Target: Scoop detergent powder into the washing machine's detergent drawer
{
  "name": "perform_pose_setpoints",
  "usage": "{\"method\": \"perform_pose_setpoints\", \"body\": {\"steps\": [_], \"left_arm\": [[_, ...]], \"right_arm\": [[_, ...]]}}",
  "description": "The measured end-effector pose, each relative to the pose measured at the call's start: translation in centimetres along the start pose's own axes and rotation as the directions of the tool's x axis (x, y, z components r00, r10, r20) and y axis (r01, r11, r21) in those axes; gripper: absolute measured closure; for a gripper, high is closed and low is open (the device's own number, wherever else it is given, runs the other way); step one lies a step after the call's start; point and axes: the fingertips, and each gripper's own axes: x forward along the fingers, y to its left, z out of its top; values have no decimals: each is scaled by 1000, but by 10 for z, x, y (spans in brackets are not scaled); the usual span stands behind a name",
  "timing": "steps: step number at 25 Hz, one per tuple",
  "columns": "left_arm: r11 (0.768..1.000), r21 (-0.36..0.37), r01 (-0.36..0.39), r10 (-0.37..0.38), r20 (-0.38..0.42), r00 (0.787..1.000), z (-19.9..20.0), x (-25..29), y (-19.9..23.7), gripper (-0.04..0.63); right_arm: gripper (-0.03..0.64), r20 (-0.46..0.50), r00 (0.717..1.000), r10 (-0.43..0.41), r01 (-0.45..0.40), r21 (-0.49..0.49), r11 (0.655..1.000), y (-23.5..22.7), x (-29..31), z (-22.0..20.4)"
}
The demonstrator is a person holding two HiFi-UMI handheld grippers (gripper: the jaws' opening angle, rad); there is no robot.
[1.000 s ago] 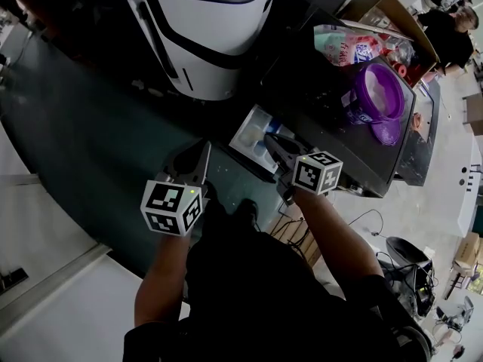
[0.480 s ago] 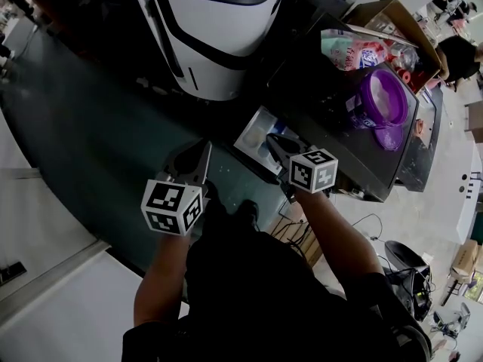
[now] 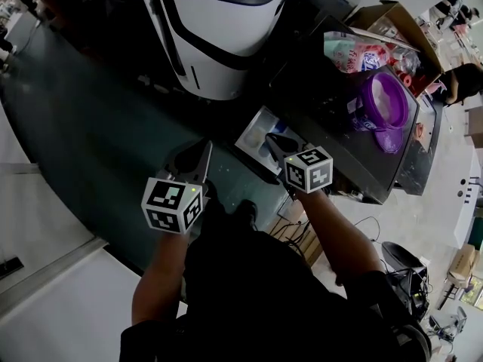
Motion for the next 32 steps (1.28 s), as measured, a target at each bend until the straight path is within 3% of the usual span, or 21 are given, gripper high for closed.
{"method": "perform_pose_setpoints", "body": {"steps": [11, 19, 32], "left_arm": [[1000, -2, 2, -2, -4, 1000, -1, 0, 2, 588], [1000, -5, 4, -4, -3, 1000, -2, 1, 2, 588], [1000, -9, 9, -9, 2, 1000, -1, 0, 2, 588]], "right_arm": [[597, -60, 997, -37, 26, -182, 983, 8, 6, -3], [595, -91, 994, -67, 33, -335, 942, 18, 9, -6], [597, -115, 989, -89, 25, -470, 882, 27, 11, -11]]}}
